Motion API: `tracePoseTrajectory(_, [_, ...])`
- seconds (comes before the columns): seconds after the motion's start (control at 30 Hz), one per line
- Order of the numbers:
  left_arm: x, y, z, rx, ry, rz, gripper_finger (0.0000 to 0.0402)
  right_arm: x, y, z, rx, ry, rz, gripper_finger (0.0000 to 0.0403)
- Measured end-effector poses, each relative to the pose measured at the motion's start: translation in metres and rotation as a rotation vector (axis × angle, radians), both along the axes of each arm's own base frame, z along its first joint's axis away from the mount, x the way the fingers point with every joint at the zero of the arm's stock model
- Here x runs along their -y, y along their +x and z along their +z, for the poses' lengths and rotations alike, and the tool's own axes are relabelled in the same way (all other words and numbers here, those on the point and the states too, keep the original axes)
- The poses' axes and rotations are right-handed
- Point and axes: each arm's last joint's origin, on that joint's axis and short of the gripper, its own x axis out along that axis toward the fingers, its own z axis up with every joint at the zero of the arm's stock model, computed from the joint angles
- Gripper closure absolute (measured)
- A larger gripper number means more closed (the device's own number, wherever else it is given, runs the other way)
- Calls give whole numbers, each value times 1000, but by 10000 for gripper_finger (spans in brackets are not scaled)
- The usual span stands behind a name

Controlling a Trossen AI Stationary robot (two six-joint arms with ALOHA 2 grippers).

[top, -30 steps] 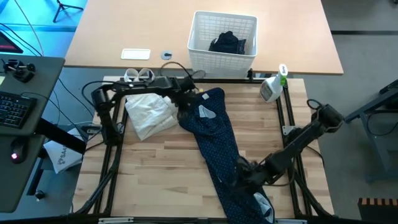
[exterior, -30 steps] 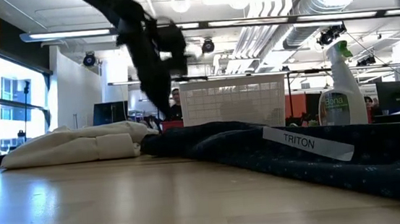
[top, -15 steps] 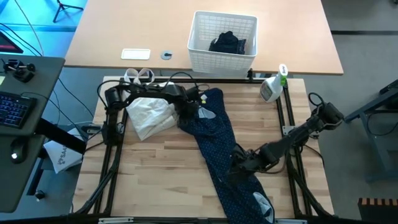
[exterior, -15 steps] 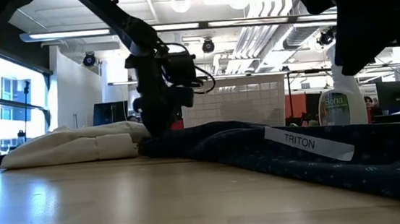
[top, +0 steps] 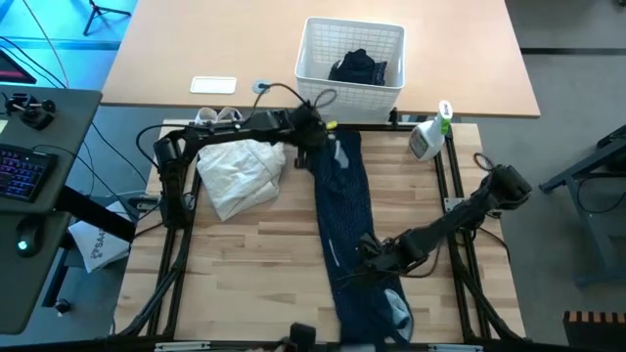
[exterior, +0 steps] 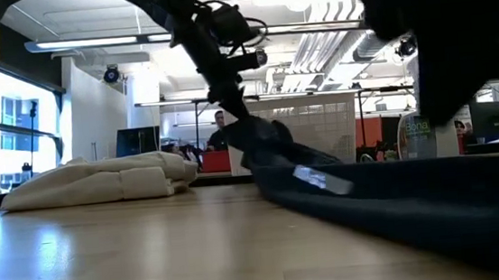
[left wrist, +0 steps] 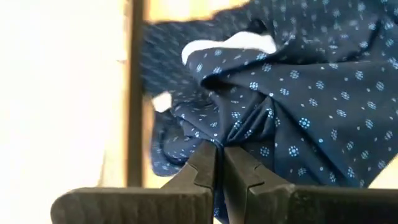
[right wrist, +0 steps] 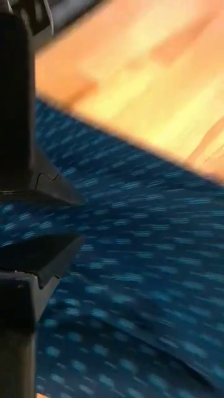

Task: Fold Laundry from Bin
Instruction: Fold the blue polo shirt

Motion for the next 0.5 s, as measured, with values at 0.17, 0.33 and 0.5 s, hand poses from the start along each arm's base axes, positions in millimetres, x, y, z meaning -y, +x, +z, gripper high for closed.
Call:
tracePoseTrajectory(0.17, [-27,-2,5,84,81,38,401,5,13,-35,-113,-22,0,329])
tracePoseTrajectory(0.33, [-55,-10,1,178,36,165,390,18,28,-53,-141,-6,-30,329])
tracePoseTrajectory(0.5, [-74,-24,7,166,7,289,340,42,33,-39,-87,-54,-32,329])
